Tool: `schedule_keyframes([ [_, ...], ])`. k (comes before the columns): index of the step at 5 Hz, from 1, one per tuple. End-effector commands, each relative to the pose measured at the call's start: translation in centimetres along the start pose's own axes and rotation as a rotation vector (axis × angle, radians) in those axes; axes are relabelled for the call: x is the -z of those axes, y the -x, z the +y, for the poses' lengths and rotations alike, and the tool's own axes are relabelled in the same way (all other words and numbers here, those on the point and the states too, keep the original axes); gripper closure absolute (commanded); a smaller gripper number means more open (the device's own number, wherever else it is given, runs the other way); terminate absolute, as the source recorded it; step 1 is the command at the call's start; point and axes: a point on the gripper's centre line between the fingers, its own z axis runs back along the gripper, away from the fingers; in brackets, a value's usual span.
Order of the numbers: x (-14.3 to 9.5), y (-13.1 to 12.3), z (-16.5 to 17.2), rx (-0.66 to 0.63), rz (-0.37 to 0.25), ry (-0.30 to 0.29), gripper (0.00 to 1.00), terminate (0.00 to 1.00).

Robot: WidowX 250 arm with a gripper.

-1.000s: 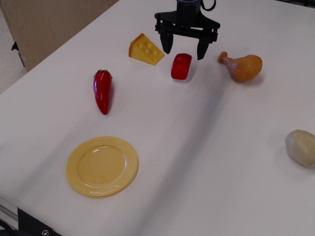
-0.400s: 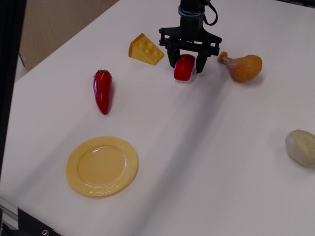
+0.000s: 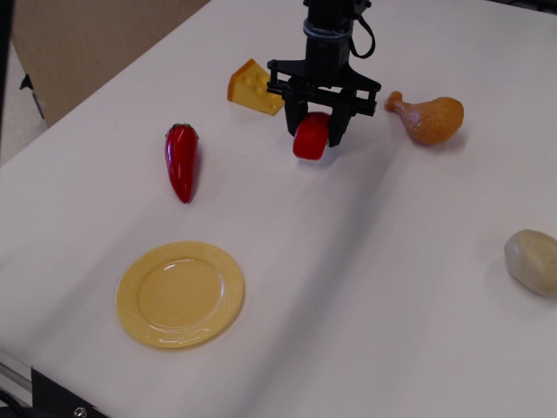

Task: Put sushi on plate

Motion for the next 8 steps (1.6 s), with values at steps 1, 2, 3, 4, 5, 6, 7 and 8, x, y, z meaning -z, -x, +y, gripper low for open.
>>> schedule_keyframes([
  [1, -7.2, 8.2, 0.9, 0.084, -0.034, 0.019, 1.0, 0.0],
  [2, -6.5, 13.0, 1.8, 0.112, -0.015, -0.033, 1.0, 0.0],
  [3, -5.7, 16.6, 2.4, 0.115, -0.005, -0.071, 1.0, 0.0],
  [4, -4.3, 19.2, 3.8, 0.061, 0.006, -0.115, 1.0, 0.0],
  [5, -2.4, 20.4, 5.1, 0.031, 0.031, -0.117, 1.0, 0.0],
  [6, -1.1, 19.6, 6.4, 0.012, 0.033, -0.111, 1.0, 0.0],
  [7, -0.8, 18.9, 6.9, -0.014, 0.016, -0.1, 1.0, 0.0],
  [8, -0.9, 18.6, 6.7, -0.013, 0.033, -0.11, 0.0, 0.0],
])
